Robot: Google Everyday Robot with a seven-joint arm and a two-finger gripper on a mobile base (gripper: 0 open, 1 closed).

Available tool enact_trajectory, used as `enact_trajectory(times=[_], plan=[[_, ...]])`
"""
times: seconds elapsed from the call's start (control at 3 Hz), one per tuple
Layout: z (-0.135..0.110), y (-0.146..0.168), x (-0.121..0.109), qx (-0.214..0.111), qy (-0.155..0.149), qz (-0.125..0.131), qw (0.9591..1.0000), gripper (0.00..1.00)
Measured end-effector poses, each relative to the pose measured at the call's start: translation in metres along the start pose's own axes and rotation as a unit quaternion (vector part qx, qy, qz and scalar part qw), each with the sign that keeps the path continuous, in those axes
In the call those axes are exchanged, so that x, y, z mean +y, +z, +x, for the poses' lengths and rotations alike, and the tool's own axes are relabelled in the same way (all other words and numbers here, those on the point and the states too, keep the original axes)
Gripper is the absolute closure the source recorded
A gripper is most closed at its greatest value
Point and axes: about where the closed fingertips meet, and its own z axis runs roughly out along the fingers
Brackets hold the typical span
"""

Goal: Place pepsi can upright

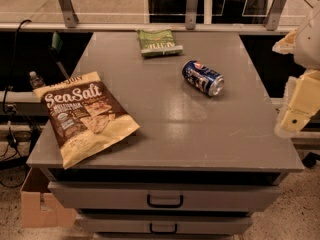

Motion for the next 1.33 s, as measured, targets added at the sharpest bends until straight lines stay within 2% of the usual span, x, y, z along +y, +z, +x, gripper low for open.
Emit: enact_trajectory(times=[0.33, 0.67, 1.0, 1.33], plan=[[-0.008, 0.003, -0.006, -0.012, -0.007, 0.006, 0.9999, 0.0], [-0.04, 0.034, -0.033, -0.037, -0.014, 0.007, 0.9992, 0.0], [-0.074, 0.07, -0.066, -0.056, -0.006, 0.011, 0.9984, 0.0], [-0.105, 0.097, -0.095, -0.063, 0.014, 0.019, 0.9977, 0.0]])
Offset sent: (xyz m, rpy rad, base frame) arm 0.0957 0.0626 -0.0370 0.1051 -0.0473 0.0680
